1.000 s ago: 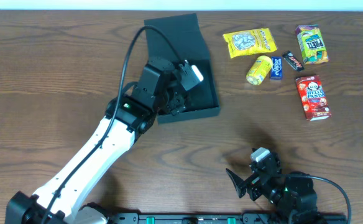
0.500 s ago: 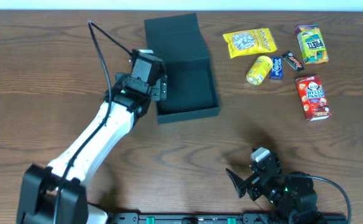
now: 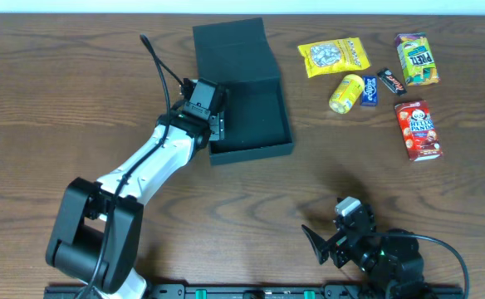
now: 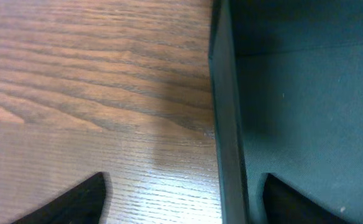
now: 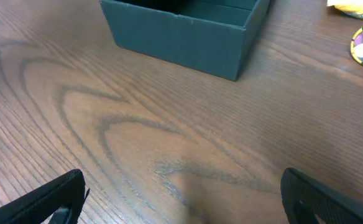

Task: Pack container
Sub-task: 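Adjust the box position with the left gripper against its side wall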

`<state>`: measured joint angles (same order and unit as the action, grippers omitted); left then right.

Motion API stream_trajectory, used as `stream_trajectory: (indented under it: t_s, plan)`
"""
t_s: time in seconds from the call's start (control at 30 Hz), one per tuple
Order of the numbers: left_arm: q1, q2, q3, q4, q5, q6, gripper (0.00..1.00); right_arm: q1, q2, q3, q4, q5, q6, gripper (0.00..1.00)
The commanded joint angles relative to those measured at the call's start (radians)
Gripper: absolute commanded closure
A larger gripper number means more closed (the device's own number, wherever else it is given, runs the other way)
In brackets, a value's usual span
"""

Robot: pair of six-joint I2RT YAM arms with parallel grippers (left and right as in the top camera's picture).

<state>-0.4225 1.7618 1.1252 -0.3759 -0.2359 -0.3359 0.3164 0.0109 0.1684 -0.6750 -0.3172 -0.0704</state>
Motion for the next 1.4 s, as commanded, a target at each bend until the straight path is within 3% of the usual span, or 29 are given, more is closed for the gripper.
stream_trajectory:
  t_s: [0.0, 0.03, 0.1, 0.23, 0.53, 1.2, 1.3, 1.33, 1.37]
  plan:
    - [0.000, 0.025, 0.016, 0.008, 0.001, -0.001, 0.48, 0.006, -0.005, -0.003, 0.002, 0.000, -0.013, 0.01]
    - [0.000, 0.032, 0.016, 0.016, 0.001, -0.001, 0.60, 0.006, -0.005, -0.003, 0.002, 0.000, -0.013, 0.01]
    - [0.000, 0.043, 0.016, 0.030, 0.001, -0.001, 0.75, 0.006, -0.005, -0.003, 0.002, 0.000, -0.013, 0.01]
    - [0.000, 0.050, 0.016, 0.057, 0.001, 0.000, 0.94, 0.006, -0.005, -0.003, 0.002, 0.000, -0.013, 0.01]
    - [0.000, 0.050, 0.016, 0.090, 0.031, 0.147, 0.94, 0.006, -0.005, -0.003, 0.002, 0.000, -0.013, 0.01]
    - [0.001, 0.050, 0.016, 0.090, 0.026, 0.159, 0.94, 0.006, -0.005, -0.003, 0.002, 0.000, -0.013, 0.01]
    - [0.001, 0.050, 0.016, 0.095, 0.027, 0.208, 0.94, 0.006, -0.005, -0.003, 0.002, 0.000, -0.013, 0.01]
    - [0.001, 0.050, 0.016, 0.097, 0.027, 0.210, 0.93, 0.006, -0.005, -0.003, 0.002, 0.000, -0.013, 0.01]
    - [0.001, 0.050, 0.016, 0.100, 0.027, 0.209, 0.84, 0.006, -0.005, -0.003, 0.002, 0.000, -0.013, 0.01]
